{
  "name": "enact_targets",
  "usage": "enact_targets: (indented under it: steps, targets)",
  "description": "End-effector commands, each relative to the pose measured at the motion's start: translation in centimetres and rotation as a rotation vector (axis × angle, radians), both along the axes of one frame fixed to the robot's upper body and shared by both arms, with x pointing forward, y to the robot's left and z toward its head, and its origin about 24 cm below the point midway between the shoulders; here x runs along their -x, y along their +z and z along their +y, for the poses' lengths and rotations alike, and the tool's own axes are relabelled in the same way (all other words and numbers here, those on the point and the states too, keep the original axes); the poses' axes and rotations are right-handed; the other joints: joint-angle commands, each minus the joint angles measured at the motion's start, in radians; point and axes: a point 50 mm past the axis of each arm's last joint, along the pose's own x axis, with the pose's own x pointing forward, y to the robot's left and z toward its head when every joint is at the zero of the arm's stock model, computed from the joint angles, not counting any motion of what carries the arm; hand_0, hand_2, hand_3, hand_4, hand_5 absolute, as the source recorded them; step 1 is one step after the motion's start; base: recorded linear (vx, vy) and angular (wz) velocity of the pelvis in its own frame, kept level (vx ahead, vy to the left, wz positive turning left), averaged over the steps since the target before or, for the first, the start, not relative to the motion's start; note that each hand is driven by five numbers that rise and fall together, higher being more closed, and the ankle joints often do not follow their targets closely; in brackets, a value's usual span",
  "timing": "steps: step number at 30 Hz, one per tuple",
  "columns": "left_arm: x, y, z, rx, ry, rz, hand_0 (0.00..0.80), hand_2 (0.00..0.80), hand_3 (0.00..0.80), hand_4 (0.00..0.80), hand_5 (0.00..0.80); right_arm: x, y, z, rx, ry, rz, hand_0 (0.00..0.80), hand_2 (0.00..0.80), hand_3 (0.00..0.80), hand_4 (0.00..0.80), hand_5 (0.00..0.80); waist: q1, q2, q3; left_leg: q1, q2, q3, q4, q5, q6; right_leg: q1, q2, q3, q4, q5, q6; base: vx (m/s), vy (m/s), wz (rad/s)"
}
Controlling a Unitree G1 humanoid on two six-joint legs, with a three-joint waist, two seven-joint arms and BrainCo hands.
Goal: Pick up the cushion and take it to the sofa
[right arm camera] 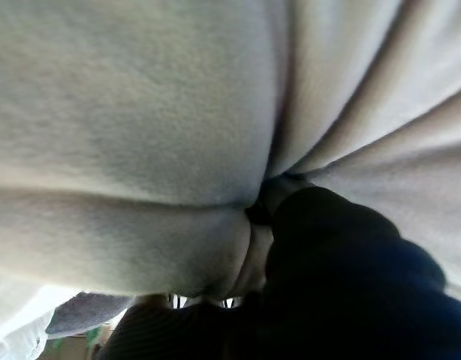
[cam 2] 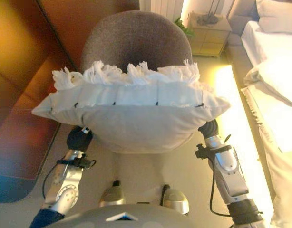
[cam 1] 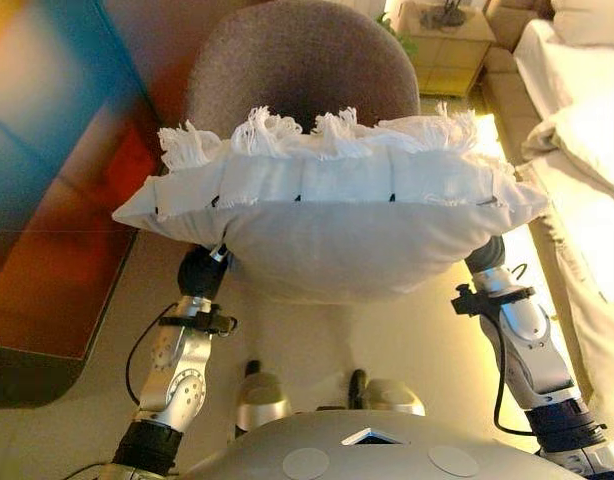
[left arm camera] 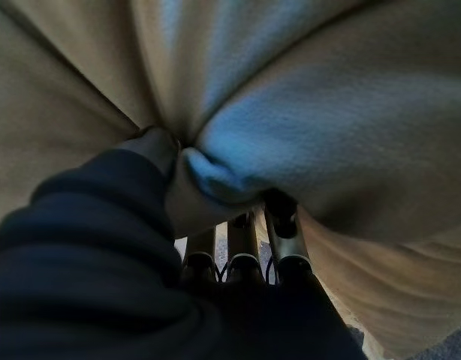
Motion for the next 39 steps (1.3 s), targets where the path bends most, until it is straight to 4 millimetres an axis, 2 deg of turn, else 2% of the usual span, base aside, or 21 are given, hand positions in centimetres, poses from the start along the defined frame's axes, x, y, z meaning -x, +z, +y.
enact_targets:
  steps: [1, 5, 9, 13, 14, 15, 17, 18, 19, 21, 22, 24, 25, 26, 27, 30, 32, 34, 35, 37, 39]
  targets:
    - [-2.1, 6.7, -3.0, 0.05, -0.088, -0.374, 0.8, 0.8, 0.8, 0.8, 0.8, -1.3, 5.2, 5.0, -0.055, 0.192, -0.307, 0.8, 0.8, 0.8, 0.8, 0.8, 0.048, -0.021, 0.02, -0.125, -0.124, -0.001, -0.042, 0.11, 0.008, 0.139, 0.092, 0.028, -0.003, -0.14, -0.061, 0.468, 0.082, 0.09]
    - [-1.6, 6.3, -3.1, 0.064, -0.067, -0.356, 0.8, 0.8, 0.8, 0.8, 0.8, -0.7, 4.7, 5.2, -0.069, 0.218, -0.265, 0.8, 0.8, 0.8, 0.8, 0.8, 0.065, -0.012, 0.01, -0.13, -0.085, -0.048, -0.199, 0.174, -0.011, 0.168, 0.119, 0.056, 0.076, -0.226, -0.071, 0.535, 0.105, 0.02]
    - [-1.2, 6.1, -3.1, 0.066, -0.043, -0.365, 0.8, 0.8, 0.8, 0.8, 0.8, -0.1, 4.1, 5.1, -0.079, 0.254, -0.25, 0.8, 0.8, 0.8, 0.8, 0.8, 0.071, -0.015, 0.009, -0.17, -0.045, -0.082, -0.216, 0.167, -0.028, 0.18, 0.11, 0.048, 0.178, -0.319, -0.068, 0.626, 0.207, 0.09]
    - [-1.7, 6.7, -3.5, 0.02, -0.103, -0.405, 0.8, 0.8, 0.8, 0.8, 0.8, -0.3, 4.6, 4.0, -0.091, 0.228, -0.269, 0.8, 0.8, 0.8, 0.8, 0.8, 0.069, -0.036, -0.008, -0.162, -0.037, -0.023, -0.168, 0.141, -0.014, 0.203, 0.037, 0.03, 0.277, -0.368, -0.018, 0.728, 0.327, 0.17]
    - [-1.8, 6.7, -3.6, -0.002, -0.106, -0.41, 0.8, 0.8, 0.8, 0.8, 0.8, -0.5, 4.6, 3.9, -0.1, 0.217, -0.272, 0.8, 0.8, 0.8, 0.8, 0.8, 0.067, -0.044, -0.017, -0.161, -0.044, -0.016, -0.14, 0.129, -0.006, 0.204, 0.019, 0.026, 0.31, -0.355, -0.006, 0.819, 0.349, 0.14]
    - [-2.1, 6.7, -3.5, -0.025, -0.107, -0.401, 0.8, 0.8, 0.8, 0.8, 0.8, -0.7, 4.4, 3.5, -0.116, 0.184, -0.264, 0.8, 0.8, 0.8, 0.8, 0.8, 0.07, -0.067, -0.036, -0.173, -0.08, -0.018, -0.068, 0.101, 0.016, 0.229, -0.019, 0.021, 0.369, -0.305, 0.025, 0.799, 0.3, -0.01]
    - [-2.3, 6.6, -3.3, -0.078, -0.124, -0.4, 0.8, 0.8, 0.8, 0.8, 0.8, -0.9, 4.1, 3.8, -0.135, 0.178, -0.257, 0.8, 0.8, 0.8, 0.8, 0.8, 0.09, -0.104, -0.074, -0.208, -0.156, -0.026, 0.048, 0.016, 0.081, 0.243, -0.069, 0.023, 0.466, -0.152, 0.061, 0.785, 0.256, 0.06]
    - [-2.3, 6.6, -3.3, -0.101, -0.124, -0.402, 0.8, 0.8, 0.8, 0.8, 0.8, -0.9, 4.0, 4.1, -0.127, 0.182, -0.26, 0.8, 0.8, 0.8, 0.8, 0.8, 0.094, -0.106, -0.081, -0.209, -0.165, -0.032, 0.057, 0.001, 0.091, 0.232, -0.073, 0.03, 0.495, -0.122, 0.062, 0.674, 0.195, 0.27]
    - [-2.4, 6.2, -3.2, -0.121, -0.113, -0.386, 0.8, 0.8, 0.8, 0.8, 0.8, -0.9, 3.9, 4.7, -0.113, 0.186, -0.263, 0.8, 0.8, 0.8, 0.8, 0.8, 0.092, -0.111, -0.089, -0.197, -0.178, -0.024, 0.067, -0.015, 0.105, 0.21, -0.053, 0.058, 0.511, -0.071, 0.067, 0.56, 0.141, 0.14]
    - [-2.9, 5.9, -2.7, -0.12, -0.114, -0.355, 0.8, 0.8, 0.8, 0.8, 0.8, -0.8, 3.8, 5.1, -0.126, 0.182, -0.256, 0.8, 0.8, 0.8, 0.8, 0.8, 0.079, -0.118, -0.094, -0.18, -0.206, -0.024, 0.061, -0.013, 0.11, 0.175, 0.022, 0.108, 0.422, -0.034, 0.071, 0.532, 0.113, 0.12]
    - [-3.2, 5.9, -2.6, -0.146, -0.119, -0.364, 0.8, 0.8, 0.8, 0.8, 0.8, -0.8, 3.8, 5.4, -0.128, 0.191, -0.251, 0.8, 0.8, 0.8, 0.8, 0.8, 0.075, -0.12, -0.098, -0.172, -0.22, -0.014, 0.048, -0.009, 0.108, 0.158, 0.038, 0.092, 0.352, -0.028, 0.066, 0.432, 0.078, 0.33]
    - [-3.3, 6.0, -2.5, -0.167, -0.108, -0.378, 0.8, 0.8, 0.8, 0.8, 0.8, -1.0, 3.5, 5.7, -0.118, 0.208, -0.245, 0.8, 0.8, 0.8, 0.8, 0.8, 0.072, -0.115, -0.101, -0.15, -0.231, 0.001, 0.023, -0.002, 0.101, 0.121, 0.026, 0.034, 0.238, -0.032, 0.062, 0.34, 0.05, -0.15]
    - [-3.4, 6.3, -2.5, -0.166, -0.084, -0.383, 0.8, 0.8, 0.8, 0.8, 0.8, -1.3, 3.4, 5.7, -0.113, 0.218, -0.237, 0.8, 0.8, 0.8, 0.8, 0.8, 0.068, -0.097, -0.095, -0.117, -0.229, -0.004, -0.005, 0.0, 0.094, 0.074, 0.021, -0.001, 0.155, -0.057, 0.042, 0.338, 0.03, -0.47]
    - [-3.5, 6.5, -2.4, -0.163, -0.073, -0.388, 0.8, 0.8, 0.8, 0.8, 0.8, -1.3, 3.3, 5.6, -0.113, 0.216, -0.228, 0.8, 0.8, 0.8, 0.8, 0.8, 0.056, -0.082, -0.087, -0.086, -0.223, -0.021, -0.023, -0.004, 0.091, 0.036, 0.028, 0.007, 0.096, -0.068, 0.018, 0.382, 0.009, -0.34]
    - [-3.5, 6.4, -2.6, -0.158, -0.081, -0.389, 0.8, 0.8, 0.8, 0.8, 0.8, -1.3, 3.0, 5.4, -0.114, 0.196, -0.22, 0.8, 0.8, 0.8, 0.8, 0.8, 0.036, -0.07, -0.079, -0.049, -0.222, -0.048, -0.045, -0.008, 0.092, -0.011, 0.028, 0.048, 0.041, -0.046, 0.01, 0.284, -0.025, -0.14]
    - [-3.3, 6.3, -3.4, -0.155, -0.132, -0.395, 0.8, 0.8, 0.8, 0.8, 0.8, -1.4, 2.7, 5.3, -0.114, 0.156, -0.205, 0.8, 0.8, 0.8, 0.8, 0.8, 0.003, -0.061, -0.067, 0.032, -0.216, -0.083, -0.097, -0.032, 0.095, -0.083, 0.02, 0.111, -0.015, 0.032, 0.033, 0.264, -0.121, 0.49]
    - [-3.1, 6.3, -3.7, -0.166, -0.163, -0.409, 0.8, 0.8, 0.8, 0.8, 0.8, -2.0, 2.4, 5.0, -0.114, 0.143, -0.192, 0.8, 0.8, 0.8, 0.8, 0.8, 0.008, -0.061, -0.068, 0.066, -0.202, -0.091, -0.123, -0.053, 0.095, -0.073, 0.018, 0.091, -0.016, 0.013, 0.03, 0.233, -0.219, 0.84]
    - [-3.2, 5.9, -3.8, -0.157, -0.156, -0.39, 0.8, 0.8, 0.8, 0.8, 0.8, -2.1, 2.2, 4.9, -0.115, 0.136, -0.172, 0.8, 0.8, 0.8, 0.8, 0.8, 0.009, -0.069, -0.08, 0.076, -0.205, -0.098, -0.124, -0.056, 0.096, -0.032, 0.023, 0.095, -0.069, 0.026, 0.021, 0.221, -0.217, 0.74]
    - [-3.1, 5.6, -4.0, -0.152, -0.158, -0.376, 0.8, 0.8, 0.8, 0.8, 0.8, -2.3, 2.1, 5.0, -0.115, 0.129, -0.156, 0.8, 0.8, 0.8, 0.8, 0.8, 0.014, -0.079, -0.092, 0.078, -0.202, -0.083, -0.093, -0.078, 0.088, -0.002, 0.02, 0.08, -0.1, 0.025, 0.014, 0.202, -0.177, 0.89]
    - [-2.9, 5.4, -4.3, -0.167, -0.168, -0.378, 0.8, 0.8, 0.8, 0.8, 0.8, -2.4, 1.9, 5.2, -0.106, 0.129, -0.142, 0.8, 0.8, 0.8, 0.8, 0.8, 0.015, -0.09, -0.096, 0.059, -0.201, -0.065, -0.007, -0.105, 0.073, 0.023, 0.018, 0.083, -0.13, 0.028, 0.001, 0.167, -0.131, 0.79]
    - [-2.8, 5.0, -4.6, -0.167, -0.174, -0.351, 0.8, 0.8, 0.8, 0.8, 0.8, -2.3, 1.3, 5.3, -0.094, 0.116, -0.104, 0.8, 0.8, 0.8, 0.8, 0.8, 0.013, -0.091, -0.086, 0.003, -0.189, -0.03, 0.095, -0.067, 0.044, 0.057, 0.018, 0.063, -0.158, 0.035, -0.013, 0.141, -0.075, 0.15]
